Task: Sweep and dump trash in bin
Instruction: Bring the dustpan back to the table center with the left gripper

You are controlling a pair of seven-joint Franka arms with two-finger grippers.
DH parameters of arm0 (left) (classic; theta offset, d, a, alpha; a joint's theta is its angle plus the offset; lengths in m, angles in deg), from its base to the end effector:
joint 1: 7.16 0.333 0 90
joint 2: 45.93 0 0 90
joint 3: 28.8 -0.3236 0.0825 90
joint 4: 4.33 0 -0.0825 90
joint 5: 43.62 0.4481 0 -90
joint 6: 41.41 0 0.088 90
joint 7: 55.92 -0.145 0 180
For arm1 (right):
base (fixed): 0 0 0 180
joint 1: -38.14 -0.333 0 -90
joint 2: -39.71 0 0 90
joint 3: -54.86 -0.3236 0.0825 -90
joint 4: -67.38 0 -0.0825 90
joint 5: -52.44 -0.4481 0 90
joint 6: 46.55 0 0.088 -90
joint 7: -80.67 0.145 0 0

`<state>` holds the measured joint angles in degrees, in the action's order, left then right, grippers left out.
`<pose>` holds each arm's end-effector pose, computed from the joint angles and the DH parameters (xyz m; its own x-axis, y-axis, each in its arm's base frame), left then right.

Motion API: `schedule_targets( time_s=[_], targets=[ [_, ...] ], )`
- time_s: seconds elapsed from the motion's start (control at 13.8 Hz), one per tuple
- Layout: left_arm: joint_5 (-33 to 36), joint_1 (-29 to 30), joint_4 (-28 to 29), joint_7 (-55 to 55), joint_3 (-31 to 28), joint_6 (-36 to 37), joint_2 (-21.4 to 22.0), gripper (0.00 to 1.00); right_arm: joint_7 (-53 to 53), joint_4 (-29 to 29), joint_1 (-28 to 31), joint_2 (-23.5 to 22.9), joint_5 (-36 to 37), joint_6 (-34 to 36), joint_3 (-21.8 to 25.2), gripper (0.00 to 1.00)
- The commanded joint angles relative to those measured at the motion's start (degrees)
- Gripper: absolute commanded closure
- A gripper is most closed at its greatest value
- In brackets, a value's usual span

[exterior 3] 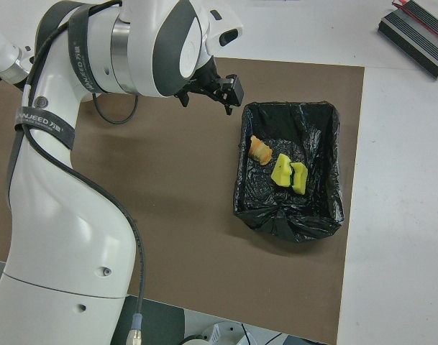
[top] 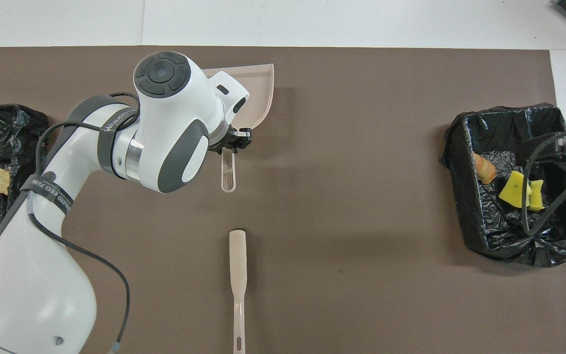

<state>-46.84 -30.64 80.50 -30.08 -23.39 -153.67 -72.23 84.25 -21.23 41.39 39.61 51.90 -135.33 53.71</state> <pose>0.6632 -0.3627 0.3604 0.9995 -0.0234 -0.0230 -0.0211 -0.9954 0.0934 0.6170 -0.0212 0.6041 0.9951 -0.0988 0.0006 -0.0988 -0.9951 -0.0095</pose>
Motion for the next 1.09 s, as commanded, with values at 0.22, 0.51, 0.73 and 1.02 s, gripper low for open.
schedule_targets(
  time_s=[0.22,0.51,0.73,1.02],
  targets=[
    [0.32,-4.03,-0.81,0.61,-1.02,-0.94,-1.38,1.00,0.46,-1.74,0.79,1.24,-0.95,-1.39,-0.51,0.00],
    [0.32,-4.82,1.99,0.79,-1.02,-3.22,-2.00,1.00,0.46,-1.74,0.79,1.24,-0.95,-1.39,-0.60,0.00],
    [0.23,-4.21,2.44,0.35,-0.93,-4.02,-2.09,0.68,0.46,-1.74,0.79,1.24,-0.95,-1.39,-0.60,0.00],
    [0.23,-4.03,4.12,0.00,-1.02,-2.98,-1.21,0.00,0.46,-1.74,0.79,1.24,-0.95,-1.39,-0.60,0.00]
  ],
)
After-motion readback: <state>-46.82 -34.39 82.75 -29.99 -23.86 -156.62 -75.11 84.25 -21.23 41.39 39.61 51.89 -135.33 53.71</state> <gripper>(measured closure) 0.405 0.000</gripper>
